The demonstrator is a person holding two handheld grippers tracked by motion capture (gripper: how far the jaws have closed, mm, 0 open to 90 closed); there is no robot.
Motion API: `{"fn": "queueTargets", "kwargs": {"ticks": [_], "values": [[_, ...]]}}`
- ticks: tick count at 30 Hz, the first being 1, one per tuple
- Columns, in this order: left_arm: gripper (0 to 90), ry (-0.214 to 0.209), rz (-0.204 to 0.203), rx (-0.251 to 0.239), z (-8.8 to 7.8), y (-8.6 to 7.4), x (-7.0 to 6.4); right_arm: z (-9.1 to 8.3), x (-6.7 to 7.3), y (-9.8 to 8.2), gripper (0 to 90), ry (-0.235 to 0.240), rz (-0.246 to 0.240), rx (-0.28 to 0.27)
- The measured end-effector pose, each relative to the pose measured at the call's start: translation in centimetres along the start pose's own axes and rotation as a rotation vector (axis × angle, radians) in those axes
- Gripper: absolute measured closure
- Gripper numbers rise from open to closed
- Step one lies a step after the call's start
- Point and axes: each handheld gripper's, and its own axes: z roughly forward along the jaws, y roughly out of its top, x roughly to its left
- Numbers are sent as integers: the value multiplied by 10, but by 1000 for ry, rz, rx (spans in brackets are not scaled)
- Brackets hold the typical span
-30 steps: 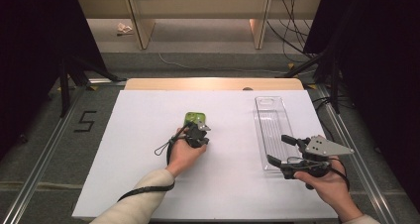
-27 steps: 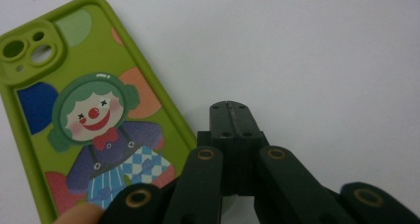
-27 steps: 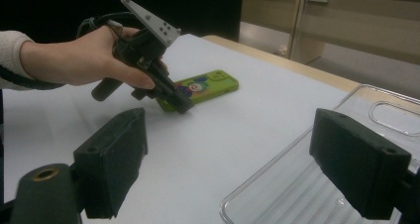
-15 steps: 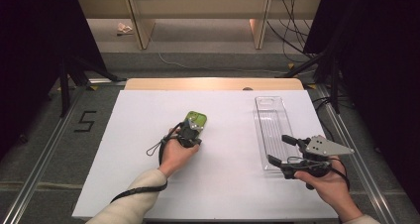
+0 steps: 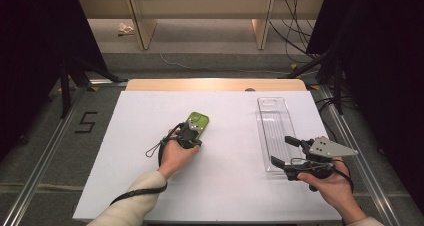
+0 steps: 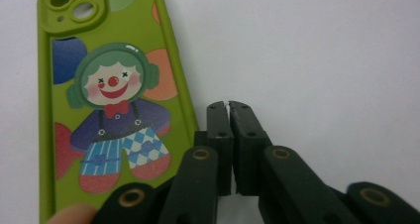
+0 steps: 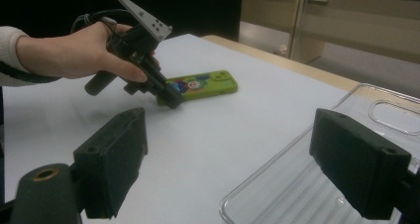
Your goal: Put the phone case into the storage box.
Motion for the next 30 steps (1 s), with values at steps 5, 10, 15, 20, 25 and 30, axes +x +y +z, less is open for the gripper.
{"fn": "queueTargets", "kwargs": {"ticks": [5, 10, 15, 20, 25, 30], "values": [[702, -10, 9, -14, -11, 7, -6, 0, 0, 0, 159, 0, 0, 0], [508, 13, -22, 0, -18, 17, -1, 0, 0, 0, 159, 1, -1, 0], [270, 45, -61, 34, -21, 21, 7, 0, 0, 0, 159, 0, 2, 3], [120, 72, -88, 80, -22, 24, 17, 0, -1, 0, 159, -1, 2, 2], [0, 49, -98, 120, -20, 24, 25, 0, -1, 0, 159, -5, 4, 0], [0, 31, -97, 58, -26, 26, 27, 0, -1, 0, 159, -5, 6, -3]]}}
